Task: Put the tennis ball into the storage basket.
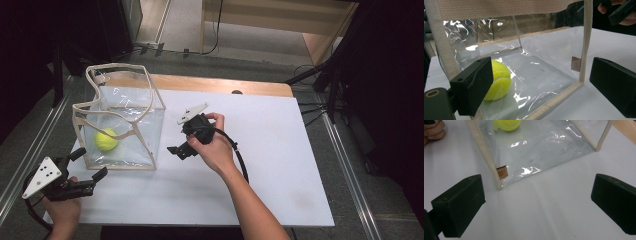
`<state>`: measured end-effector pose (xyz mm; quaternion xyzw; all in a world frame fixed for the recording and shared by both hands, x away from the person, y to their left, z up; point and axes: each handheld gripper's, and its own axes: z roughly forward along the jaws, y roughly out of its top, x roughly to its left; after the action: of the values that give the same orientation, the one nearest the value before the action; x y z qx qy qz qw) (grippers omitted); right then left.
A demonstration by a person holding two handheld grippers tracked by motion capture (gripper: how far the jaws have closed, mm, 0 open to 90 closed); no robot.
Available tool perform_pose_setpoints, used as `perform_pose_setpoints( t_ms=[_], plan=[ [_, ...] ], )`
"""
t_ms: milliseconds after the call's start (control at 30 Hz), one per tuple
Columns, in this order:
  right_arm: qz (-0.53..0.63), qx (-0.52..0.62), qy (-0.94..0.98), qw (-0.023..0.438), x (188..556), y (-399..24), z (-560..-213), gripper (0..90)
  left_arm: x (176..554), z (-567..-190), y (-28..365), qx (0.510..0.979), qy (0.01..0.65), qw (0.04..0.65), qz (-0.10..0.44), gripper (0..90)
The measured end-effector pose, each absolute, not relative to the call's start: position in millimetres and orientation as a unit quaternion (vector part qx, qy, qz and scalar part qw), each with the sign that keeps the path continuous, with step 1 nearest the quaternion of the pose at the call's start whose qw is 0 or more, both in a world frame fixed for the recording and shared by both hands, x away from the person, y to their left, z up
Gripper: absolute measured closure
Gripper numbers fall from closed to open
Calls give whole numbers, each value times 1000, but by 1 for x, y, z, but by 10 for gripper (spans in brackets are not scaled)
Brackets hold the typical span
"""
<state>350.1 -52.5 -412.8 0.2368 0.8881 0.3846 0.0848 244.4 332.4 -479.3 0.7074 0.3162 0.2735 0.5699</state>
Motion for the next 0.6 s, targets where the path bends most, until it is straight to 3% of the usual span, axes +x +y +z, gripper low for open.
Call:
perform_pose_setpoints(
  t_ms=[600],
  plan=[
    [419,271,861,99,331,-92,-443,0,244,-479,332,708,317,569,273,54]
  ],
)
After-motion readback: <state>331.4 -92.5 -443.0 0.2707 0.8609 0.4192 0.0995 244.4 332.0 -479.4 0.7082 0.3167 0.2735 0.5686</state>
